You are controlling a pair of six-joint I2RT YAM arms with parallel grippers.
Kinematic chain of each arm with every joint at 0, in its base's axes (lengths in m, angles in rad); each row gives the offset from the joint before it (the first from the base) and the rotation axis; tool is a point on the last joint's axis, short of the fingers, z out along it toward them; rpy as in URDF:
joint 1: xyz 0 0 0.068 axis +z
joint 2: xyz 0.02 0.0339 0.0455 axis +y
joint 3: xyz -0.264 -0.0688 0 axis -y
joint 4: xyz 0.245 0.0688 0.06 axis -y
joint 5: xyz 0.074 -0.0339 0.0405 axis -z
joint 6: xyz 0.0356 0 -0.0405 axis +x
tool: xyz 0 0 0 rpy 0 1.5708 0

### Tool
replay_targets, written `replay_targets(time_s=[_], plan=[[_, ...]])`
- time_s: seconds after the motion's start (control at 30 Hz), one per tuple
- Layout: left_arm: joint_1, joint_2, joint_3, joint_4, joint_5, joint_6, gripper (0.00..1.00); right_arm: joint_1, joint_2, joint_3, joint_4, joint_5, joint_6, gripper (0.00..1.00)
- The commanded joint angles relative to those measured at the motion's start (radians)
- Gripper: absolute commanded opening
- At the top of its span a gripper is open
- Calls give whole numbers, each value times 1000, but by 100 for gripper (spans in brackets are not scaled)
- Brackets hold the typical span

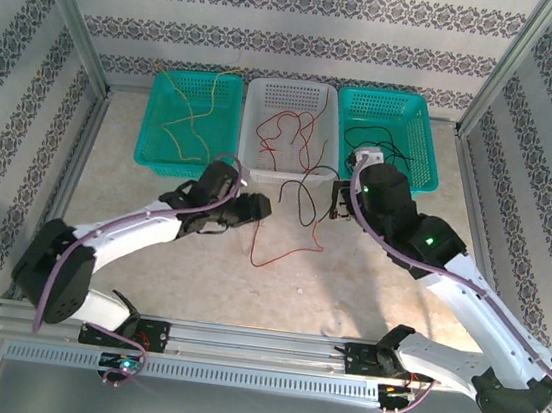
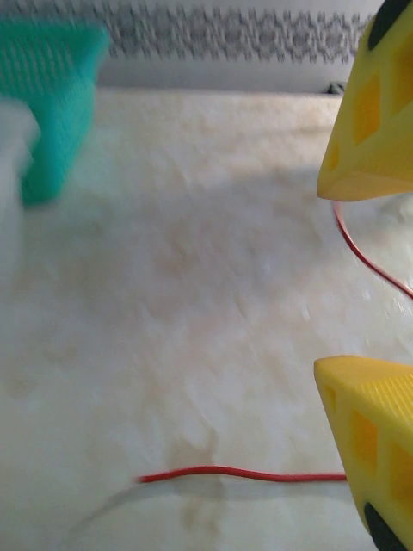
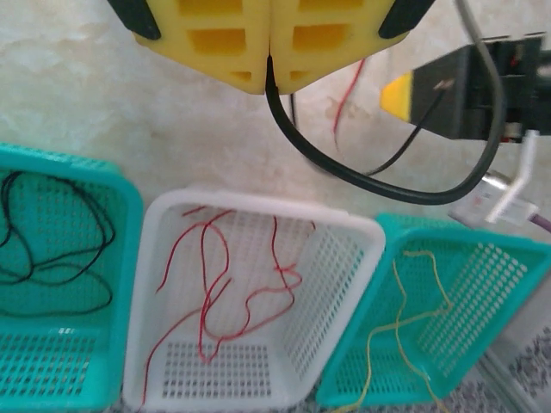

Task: Untangle the cables

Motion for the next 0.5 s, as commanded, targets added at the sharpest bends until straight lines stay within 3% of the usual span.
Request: replay_targets(time_s=[0.0, 0.13, 0.3, 0.47], plan=[[20, -126, 120, -36, 14, 192, 57, 9, 7, 53, -45, 30, -30, 0], [20, -193, 222, 4, 90, 314, 66, 10, 10, 83, -31, 11, -33, 0], [0, -129, 362, 12, 279, 361, 66, 12, 3, 90, -19, 0, -24, 0], [-47, -33, 448, -96, 293, 470, 64, 19, -10, 88, -19, -9, -21, 0]])
